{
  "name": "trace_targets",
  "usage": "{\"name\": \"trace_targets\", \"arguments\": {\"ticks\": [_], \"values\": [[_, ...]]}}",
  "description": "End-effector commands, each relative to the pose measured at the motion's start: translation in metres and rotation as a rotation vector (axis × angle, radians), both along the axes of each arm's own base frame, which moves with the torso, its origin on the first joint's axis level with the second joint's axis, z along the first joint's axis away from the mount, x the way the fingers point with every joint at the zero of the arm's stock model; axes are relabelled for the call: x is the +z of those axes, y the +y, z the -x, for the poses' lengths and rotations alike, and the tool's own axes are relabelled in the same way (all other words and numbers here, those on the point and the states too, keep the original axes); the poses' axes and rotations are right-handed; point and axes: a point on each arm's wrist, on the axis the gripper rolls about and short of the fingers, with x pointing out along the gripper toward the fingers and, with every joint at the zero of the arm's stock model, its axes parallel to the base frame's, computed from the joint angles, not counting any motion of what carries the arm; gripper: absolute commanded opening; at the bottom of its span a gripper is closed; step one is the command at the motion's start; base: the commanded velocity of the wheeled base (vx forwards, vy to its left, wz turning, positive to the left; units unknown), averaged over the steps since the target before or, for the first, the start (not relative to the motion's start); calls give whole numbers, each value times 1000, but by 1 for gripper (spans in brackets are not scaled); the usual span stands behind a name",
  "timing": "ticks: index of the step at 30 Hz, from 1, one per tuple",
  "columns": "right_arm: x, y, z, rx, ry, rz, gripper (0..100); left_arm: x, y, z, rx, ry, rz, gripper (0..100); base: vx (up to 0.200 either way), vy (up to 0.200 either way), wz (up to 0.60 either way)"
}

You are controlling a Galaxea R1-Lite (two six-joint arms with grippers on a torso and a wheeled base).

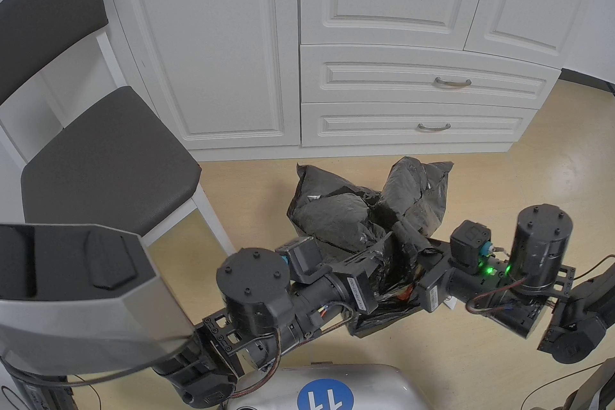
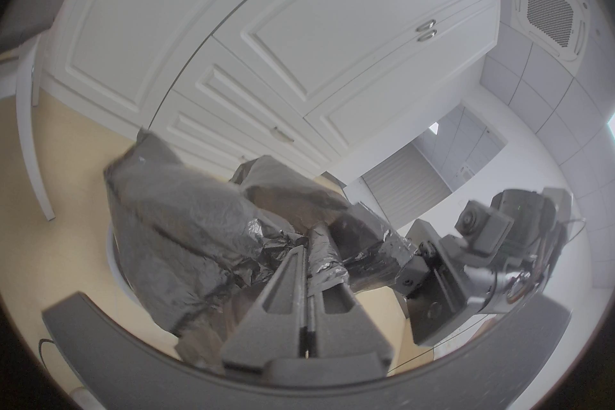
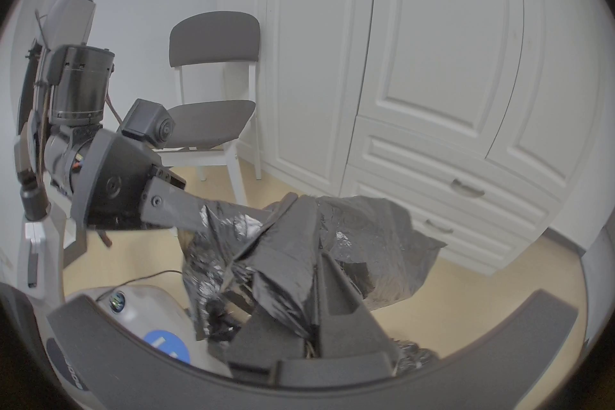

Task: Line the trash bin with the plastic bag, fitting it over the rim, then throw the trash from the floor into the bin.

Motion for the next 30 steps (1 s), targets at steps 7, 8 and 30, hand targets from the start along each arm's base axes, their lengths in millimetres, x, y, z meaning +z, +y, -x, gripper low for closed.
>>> {"name": "trace_targets", "arguments": {"ticks": [7,8,30], "values": [[1,32,-30,-97,109,-159,0,-43,-1,-1,1,47,-106,0,0,0,0],[5,34,-32,-115,120,-182,0,-43,0,-1,2,45,-107,0,0,0,0],[11,56,-66,-246,395,-320,0,-52,1,-2,22,65,-129,100,0,0,0]]}}
